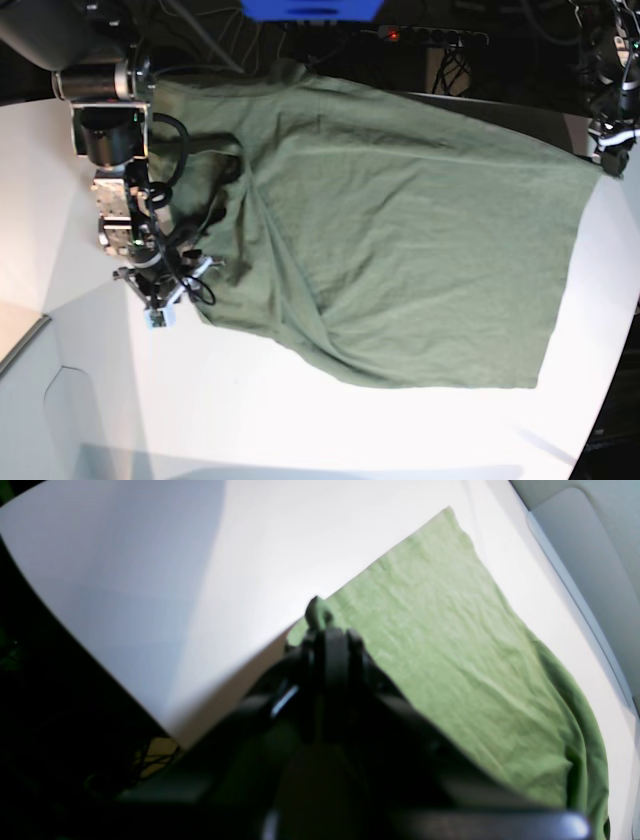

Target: Layout the t-shirt on the table in an organized manner, then fold the t-shirt properly

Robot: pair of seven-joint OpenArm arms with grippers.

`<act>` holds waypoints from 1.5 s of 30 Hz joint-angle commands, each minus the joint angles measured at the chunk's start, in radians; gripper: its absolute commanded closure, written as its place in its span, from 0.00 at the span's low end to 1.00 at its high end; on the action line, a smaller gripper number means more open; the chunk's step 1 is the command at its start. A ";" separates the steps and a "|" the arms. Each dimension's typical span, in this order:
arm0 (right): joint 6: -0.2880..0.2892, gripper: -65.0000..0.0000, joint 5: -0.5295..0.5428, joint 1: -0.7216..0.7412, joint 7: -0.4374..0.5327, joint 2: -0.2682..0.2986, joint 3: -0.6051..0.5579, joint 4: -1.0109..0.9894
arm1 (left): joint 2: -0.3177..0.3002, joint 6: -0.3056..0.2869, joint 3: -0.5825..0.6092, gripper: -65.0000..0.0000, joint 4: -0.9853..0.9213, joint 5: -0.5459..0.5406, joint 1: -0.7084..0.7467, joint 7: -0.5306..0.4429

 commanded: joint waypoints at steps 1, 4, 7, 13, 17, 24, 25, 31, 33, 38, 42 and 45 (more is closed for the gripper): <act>0.003 0.84 0.002 0.018 0.024 0.003 -0.005 0.010 | -0.013 -0.007 -0.007 1.00 0.016 -0.007 0.004 -0.025; 0.003 1.00 0.002 0.035 0.056 0.003 -0.005 0.018 | -0.013 -0.005 -0.007 1.00 0.016 -0.007 0.004 -0.022; 0.003 1.00 0.006 0.079 0.056 0.006 0.000 0.047 | -0.013 -0.005 -0.007 1.00 0.016 -0.007 0.008 -0.022; -0.003 1.00 0.003 0.162 0.122 0.006 0.075 0.067 | -0.011 -0.005 -0.007 1.00 0.016 -0.007 0.010 -0.022; -0.005 1.00 0.005 0.198 0.171 0.006 0.137 0.067 | -0.013 -0.005 -0.007 1.00 0.016 -0.007 0.010 -0.022; -0.005 1.00 0.002 0.207 0.281 0.001 0.184 0.064 | -0.013 -0.005 -0.007 1.00 0.016 -0.007 0.008 -0.021; -0.005 1.00 0.002 0.207 0.274 0.001 0.184 0.056 | -0.013 -0.005 -0.007 1.00 0.016 -0.007 0.008 -0.021; -0.005 0.67 0.000 0.241 0.255 0.007 0.129 -0.137 | -0.011 -0.005 -0.006 1.00 0.019 -0.007 0.005 -0.021; -0.005 0.55 0.000 0.237 0.252 0.024 0.130 -0.142 | -0.011 -0.005 -0.006 1.00 0.019 -0.007 0.005 -0.021; -0.005 0.44 0.000 0.216 0.244 0.037 0.130 -0.142 | -0.011 -0.005 -0.006 1.00 0.017 -0.007 0.004 -0.021; -0.005 0.44 0.000 0.125 0.244 0.047 0.129 -0.042 | -0.010 -0.009 -0.006 1.00 0.017 -0.007 0.002 -0.021; 0.000 0.44 0.002 -0.005 0.244 0.041 0.127 0.120 | -0.010 -0.009 -0.006 1.00 0.017 -0.007 0.002 -0.021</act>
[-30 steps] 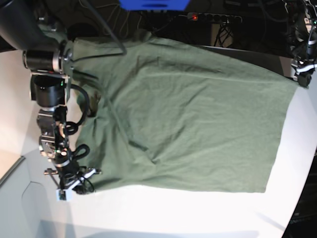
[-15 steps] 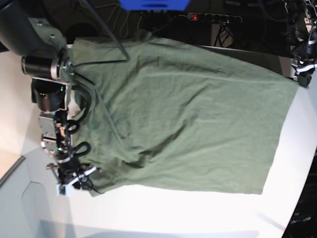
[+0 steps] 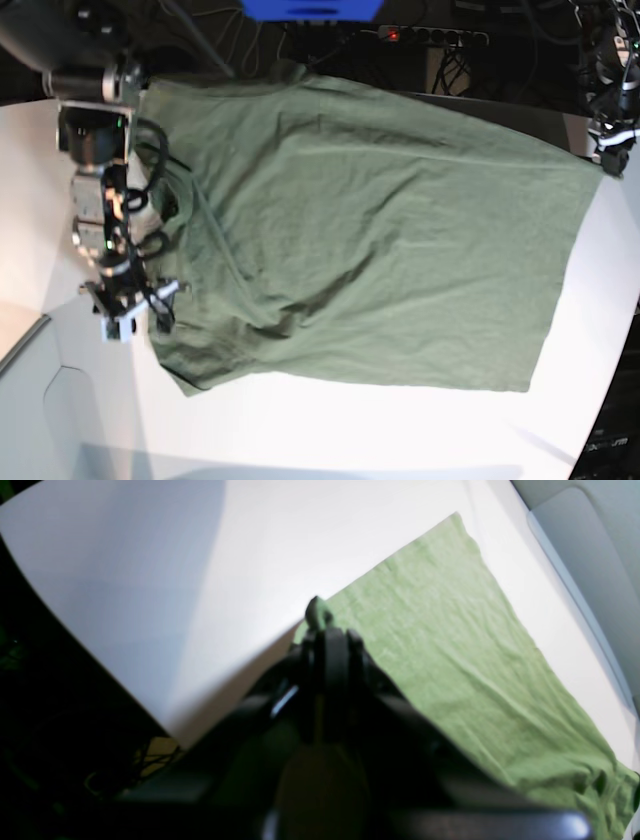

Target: Layout the t-shirt on the table in an organized manner, then fold the t-shirt properly

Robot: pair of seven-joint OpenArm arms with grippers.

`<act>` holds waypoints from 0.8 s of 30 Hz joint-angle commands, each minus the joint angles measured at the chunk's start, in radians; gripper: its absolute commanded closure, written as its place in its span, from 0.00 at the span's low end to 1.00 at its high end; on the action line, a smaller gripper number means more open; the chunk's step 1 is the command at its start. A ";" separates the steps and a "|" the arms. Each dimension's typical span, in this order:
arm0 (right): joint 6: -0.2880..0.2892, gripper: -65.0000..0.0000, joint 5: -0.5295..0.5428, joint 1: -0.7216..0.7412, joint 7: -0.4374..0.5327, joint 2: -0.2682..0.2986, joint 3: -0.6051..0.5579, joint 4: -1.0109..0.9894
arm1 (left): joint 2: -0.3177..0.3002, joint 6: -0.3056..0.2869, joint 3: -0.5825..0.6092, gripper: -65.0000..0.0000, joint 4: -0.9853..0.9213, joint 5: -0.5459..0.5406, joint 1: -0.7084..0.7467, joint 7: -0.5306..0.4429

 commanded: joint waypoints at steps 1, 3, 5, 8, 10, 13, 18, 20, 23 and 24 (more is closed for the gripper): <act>0.003 0.45 0.011 -0.006 0.038 -0.006 -0.001 0.063 | -0.012 -0.011 -0.006 1.00 0.017 -0.006 0.002 -0.024; 0.003 0.46 0.011 -0.062 0.038 -0.028 -0.023 0.118 | -0.012 -0.011 -0.006 1.00 0.017 -0.006 0.002 -0.024; 0.003 0.48 0.011 -0.091 0.038 -0.031 -0.058 0.121 | -0.012 -0.011 -0.006 1.00 0.020 -0.006 0.002 -0.024; 0.003 0.54 0.013 -0.121 -0.001 -0.032 -0.098 0.117 | -0.008 -0.011 -0.006 1.00 0.026 -0.006 0.005 -0.024; 0.003 0.57 0.016 -0.124 -0.049 -0.032 -0.122 0.117 | -0.008 -0.011 -0.006 1.00 0.028 -0.008 0.007 -0.024; 0.003 0.58 0.016 -0.115 -0.087 -0.032 -0.126 0.117 | -0.006 -0.011 -0.006 1.00 0.023 -0.008 0.007 -0.024; 0.003 0.58 0.014 -0.009 -0.103 -0.028 -0.126 -0.052 | 0.006 -0.011 0.002 1.00 0.028 -0.009 0.007 -0.024; 0.003 0.58 0.011 0.063 -0.100 -0.026 -0.124 -0.196 | 0.023 -0.011 -0.004 1.00 0.029 -0.008 0.007 -0.024; 0.003 0.58 0.011 0.179 -0.069 -0.008 -0.127 -0.403 | 0.029 -0.011 -0.001 1.00 0.029 -0.008 0.007 -0.024; 0.003 0.58 0.011 0.209 -0.040 -0.008 -0.127 -0.449 | 0.029 -0.011 0.002 1.00 0.029 -0.008 0.007 -0.024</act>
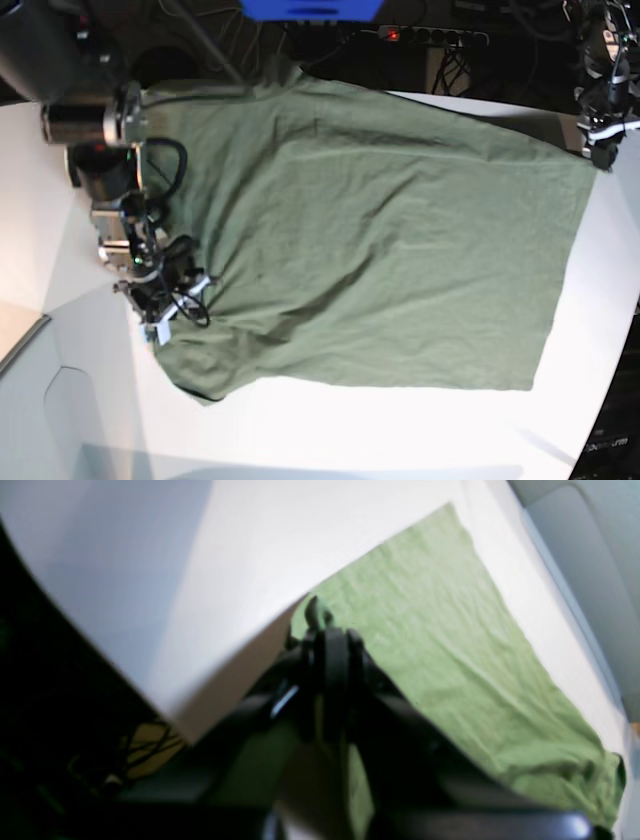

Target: Layout the t-shirt on the table in an organized manner, then fold the t-shirt properly

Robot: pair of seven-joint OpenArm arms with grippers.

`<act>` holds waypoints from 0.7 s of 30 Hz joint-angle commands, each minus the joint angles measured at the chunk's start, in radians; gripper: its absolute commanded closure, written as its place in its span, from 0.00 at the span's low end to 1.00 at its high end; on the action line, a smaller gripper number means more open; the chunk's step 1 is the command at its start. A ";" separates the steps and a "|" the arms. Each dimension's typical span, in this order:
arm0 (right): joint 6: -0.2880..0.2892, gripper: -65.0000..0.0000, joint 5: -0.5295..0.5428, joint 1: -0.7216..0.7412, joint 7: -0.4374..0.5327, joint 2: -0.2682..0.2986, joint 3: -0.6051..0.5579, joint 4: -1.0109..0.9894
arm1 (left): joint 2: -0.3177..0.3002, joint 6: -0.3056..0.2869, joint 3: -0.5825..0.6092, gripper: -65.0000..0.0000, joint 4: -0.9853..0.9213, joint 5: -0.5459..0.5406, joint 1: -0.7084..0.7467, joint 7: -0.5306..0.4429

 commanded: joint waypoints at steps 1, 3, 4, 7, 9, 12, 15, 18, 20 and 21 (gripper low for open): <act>0.005 0.58 -0.006 0.023 0.004 0.006 0.000 -0.031 | -0.013 -0.010 -0.003 1.00 0.020 -0.008 -0.001 -0.024; 0.005 0.58 -0.006 0.052 0.067 0.009 -0.002 -0.063 | -0.004 -0.010 -0.003 1.00 0.020 -0.009 -0.003 -0.024; 0.005 0.58 -0.006 0.063 0.091 0.009 -0.002 -0.066 | 0.004 -0.010 -0.003 1.00 0.020 -0.008 -0.006 -0.024; 0.000 0.58 -0.006 0.100 0.128 0.025 -0.002 -0.062 | 0.015 -0.012 0.006 1.00 0.020 -0.006 -0.023 -0.024; -0.003 0.58 -0.006 0.141 0.130 0.031 0.002 -0.066 | 0.023 -0.012 0.011 1.00 0.020 -0.006 -0.027 -0.024; -0.043 0.58 -0.006 0.180 0.131 0.046 0.000 -0.063 | 0.030 -0.012 0.014 1.00 0.020 -0.006 -0.027 -0.024; -0.080 0.58 -0.006 0.212 0.131 0.051 0.000 -0.062 | 0.035 -0.012 0.014 1.00 0.027 -0.006 -0.026 -0.024; -0.081 0.58 -0.006 0.229 0.124 0.051 0.000 -0.062 | 0.035 -0.012 0.014 1.00 0.035 -0.009 -0.018 -0.024; -0.080 0.58 -0.006 0.221 0.124 0.051 0.002 -0.062 | 0.038 -0.012 0.014 1.00 0.049 -0.006 -0.008 -0.024; -0.078 0.58 -0.006 0.204 0.124 0.051 0.000 -0.062 | 0.043 -0.012 0.014 1.00 0.050 -0.009 0.002 -0.024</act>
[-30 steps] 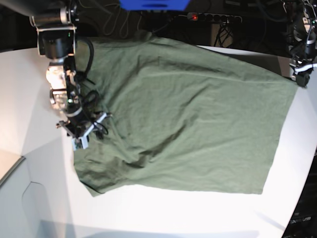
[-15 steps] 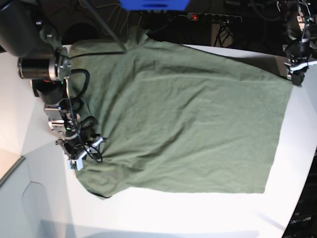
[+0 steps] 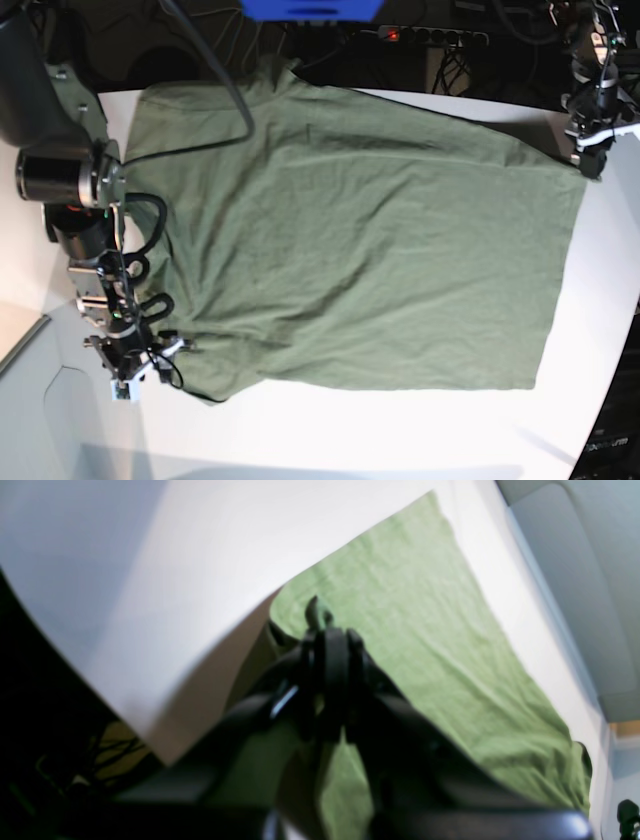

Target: Layout the t-shirt on the table in an organized manner, then fold the t-shirt properly

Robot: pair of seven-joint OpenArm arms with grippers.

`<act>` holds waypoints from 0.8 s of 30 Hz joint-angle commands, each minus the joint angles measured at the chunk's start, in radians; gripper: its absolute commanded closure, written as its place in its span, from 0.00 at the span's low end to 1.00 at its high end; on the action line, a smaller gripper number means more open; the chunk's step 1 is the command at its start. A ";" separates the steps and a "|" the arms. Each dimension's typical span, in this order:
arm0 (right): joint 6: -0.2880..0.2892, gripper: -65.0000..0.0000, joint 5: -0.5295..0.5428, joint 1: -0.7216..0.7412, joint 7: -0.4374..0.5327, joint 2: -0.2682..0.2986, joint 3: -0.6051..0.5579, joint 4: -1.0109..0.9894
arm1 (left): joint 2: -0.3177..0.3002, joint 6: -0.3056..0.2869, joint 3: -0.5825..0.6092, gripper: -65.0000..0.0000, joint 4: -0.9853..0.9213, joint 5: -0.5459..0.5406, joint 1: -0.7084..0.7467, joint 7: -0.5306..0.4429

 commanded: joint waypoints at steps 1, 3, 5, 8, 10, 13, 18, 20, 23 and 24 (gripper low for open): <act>-0.002 0.58 0.005 -0.002 0.028 0.007 0.000 0.013 | -0.003 -0.011 -0.008 1.00 0.020 -0.010 0.018 -0.018; -0.002 0.58 0.011 -0.052 0.036 0.002 0.008 0.061 | -0.001 -0.011 -0.010 1.00 0.039 -0.005 0.020 -0.018; -0.004 0.59 0.011 -0.135 0.043 -0.007 0.009 0.179 | -0.003 -0.011 -0.010 1.00 0.043 -0.005 0.038 -0.018; -0.005 0.60 0.011 -0.313 0.036 -0.038 0.009 0.477 | -0.009 -0.011 -0.011 1.00 0.045 -0.005 0.046 -0.018; -0.004 0.68 0.011 -0.435 0.036 -0.058 0.008 0.685 | -0.011 -0.011 -0.013 1.00 0.045 -0.005 0.047 -0.018; -0.004 0.89 0.008 -0.599 0.031 -0.101 0.008 0.929 | -0.011 -0.011 -0.014 1.00 0.045 -0.005 0.047 -0.018; -0.002 1.00 0.011 -0.873 -0.124 -0.119 0.005 1.176 | -0.012 -0.011 -0.014 1.00 0.045 -0.005 0.043 -0.018; -0.002 1.00 0.011 -0.938 -0.159 -0.119 0.008 1.190 | -0.012 -0.011 -0.014 1.00 0.045 -0.005 0.041 -0.018; -0.002 1.00 0.011 -0.984 -0.164 -0.119 0.008 1.175 | -0.012 -0.011 -0.014 1.00 0.043 -0.005 0.040 -0.018; -0.002 1.00 0.011 -0.987 -0.165 -0.116 0.008 1.163 | -0.012 -0.011 -0.014 1.00 0.040 -0.005 0.040 -0.018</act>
